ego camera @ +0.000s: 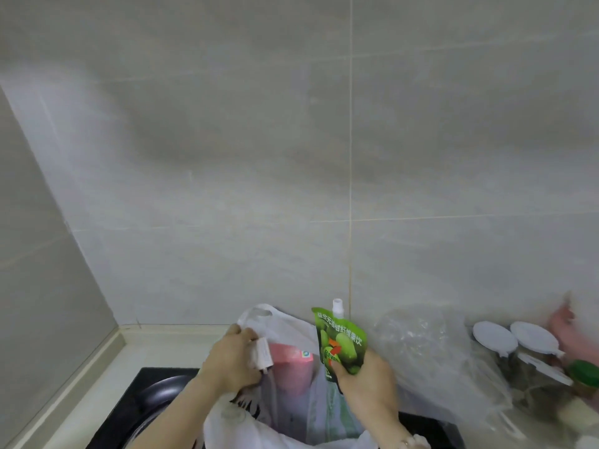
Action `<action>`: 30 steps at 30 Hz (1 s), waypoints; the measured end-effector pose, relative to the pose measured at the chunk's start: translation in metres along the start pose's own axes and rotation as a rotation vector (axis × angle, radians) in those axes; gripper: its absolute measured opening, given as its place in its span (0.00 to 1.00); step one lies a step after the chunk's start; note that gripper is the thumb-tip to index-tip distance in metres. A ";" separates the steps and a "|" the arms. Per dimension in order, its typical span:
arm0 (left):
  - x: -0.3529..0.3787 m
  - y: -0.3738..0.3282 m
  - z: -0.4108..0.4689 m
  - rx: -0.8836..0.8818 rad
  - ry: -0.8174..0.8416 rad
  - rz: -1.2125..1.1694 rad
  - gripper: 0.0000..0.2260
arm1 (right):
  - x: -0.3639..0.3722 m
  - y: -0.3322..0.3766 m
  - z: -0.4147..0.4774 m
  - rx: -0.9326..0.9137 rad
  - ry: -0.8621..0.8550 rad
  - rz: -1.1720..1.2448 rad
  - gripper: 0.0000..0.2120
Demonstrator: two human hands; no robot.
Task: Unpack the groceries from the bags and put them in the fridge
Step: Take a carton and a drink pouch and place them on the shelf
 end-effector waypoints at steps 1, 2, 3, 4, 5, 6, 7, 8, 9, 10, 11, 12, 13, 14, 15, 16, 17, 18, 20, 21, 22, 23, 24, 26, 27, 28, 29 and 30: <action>-0.014 -0.004 -0.003 0.004 -0.050 -0.068 0.28 | 0.003 0.012 -0.001 -0.021 0.010 0.005 0.11; -0.028 -0.007 -0.006 -0.001 -0.099 -0.133 0.28 | 0.005 0.025 -0.004 -0.039 0.020 0.012 0.11; -0.044 -0.010 -0.010 -0.004 -0.155 -0.191 0.29 | 0.008 0.038 -0.007 -0.061 0.030 0.022 0.11; -0.059 -0.011 -0.017 -0.013 -0.213 -0.251 0.30 | 0.010 0.052 -0.010 -0.087 0.039 0.034 0.11; -0.075 -0.011 -0.024 -0.014 -0.274 -0.299 0.30 | 0.012 0.068 -0.014 -0.119 0.046 0.044 0.11; -0.090 -0.008 -0.033 -0.019 -0.332 -0.323 0.29 | 0.013 0.083 -0.019 -0.146 0.058 0.052 0.11; -0.105 -0.004 -0.043 -0.034 -0.386 -0.321 0.27 | 0.014 0.099 -0.024 -0.175 0.074 0.075 0.11; -0.120 0.002 -0.054 -0.070 -0.441 -0.317 0.22 | 0.017 0.115 -0.028 -0.204 0.095 0.108 0.10; -0.134 0.011 -0.065 -0.117 -0.498 -0.312 0.17 | 0.019 0.130 -0.033 -0.236 0.112 0.135 0.10; -0.148 0.020 -0.078 -0.167 -0.540 -0.309 0.14 | 0.021 0.145 -0.039 -0.270 0.125 0.142 0.10; -0.161 0.028 -0.091 -0.216 -0.564 -0.284 0.11 | 0.024 0.158 -0.046 -0.304 0.140 0.140 0.10; -0.174 0.037 -0.104 -0.257 -0.578 -0.243 0.11 | 0.028 0.171 -0.054 -0.337 0.157 0.145 0.10; -0.186 0.043 -0.117 -0.294 -0.587 -0.190 0.11 | 0.033 0.181 -0.062 -0.366 0.174 0.153 0.10; -0.198 0.049 -0.132 -0.332 -0.603 -0.141 0.11 | 0.039 0.190 -0.071 -0.392 0.192 0.160 0.10; -0.208 0.053 -0.146 -0.376 -0.624 -0.090 0.12 | 0.045 0.197 -0.080 -0.415 0.214 0.164 0.11; -0.217 0.057 -0.162 -0.420 -0.652 -0.051 0.14 | 0.052 0.204 -0.089 -0.436 0.244 0.165 0.11; -0.224 0.059 -0.179 -0.464 -0.681 -0.022 0.15 | 0.058 0.209 -0.099 -0.459 0.275 0.162 0.12; -0.230 0.060 -0.196 -0.505 -0.708 -0.004 0.16 | 0.064 0.214 -0.110 -0.488 0.310 0.156 0.11; -0.241 0.058 -0.235 -0.587 -0.768 0.011 0.18 | 0.077 0.224 -0.133 -0.553 0.400 0.152 0.11; -0.247 0.054 -0.255 -0.637 -0.796 0.026 0.21 | 0.084 0.230 -0.146 -0.588 0.454 0.153 0.10; -0.252 0.050 -0.276 -0.694 -0.811 0.055 0.22 | 0.089 0.236 -0.160 -0.624 0.511 0.150 0.10; -0.256 0.043 -0.298 -0.755 -0.812 0.097 0.22 | 0.095 0.241 -0.176 -0.660 0.567 0.146 0.10; -0.259 0.036 -0.320 -0.816 -0.806 0.143 0.22 | 0.101 0.246 -0.193 -0.700 0.623 0.144 0.11; -0.262 0.019 -0.366 -0.937 -0.791 0.240 0.22 | 0.112 0.250 -0.232 -0.759 0.729 0.148 0.13; -0.262 0.009 -0.391 -0.995 -0.785 0.282 0.22 | 0.114 0.250 -0.254 -0.774 0.790 0.161 0.13; -0.261 -0.003 -0.417 -1.057 -0.782 0.315 0.19 | 0.116 0.250 -0.277 -0.784 0.861 0.182 0.12; -0.261 -0.018 -0.443 -1.117 -0.787 0.340 0.18 | 0.116 0.248 -0.301 -0.785 0.936 0.203 0.11; -0.260 -0.032 -0.465 -1.165 -0.803 0.350 0.17 | 0.115 0.246 -0.322 -0.793 1.000 0.219 0.11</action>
Point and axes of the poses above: each hand's wrist, its own z-axis towards the middle knuckle, its own x-axis out of the palm, y = z × x, the point moved 3 cm from there along z, towards the middle knuckle, and after that the axes turned 15 degrees about x, right-handed, at the moved point
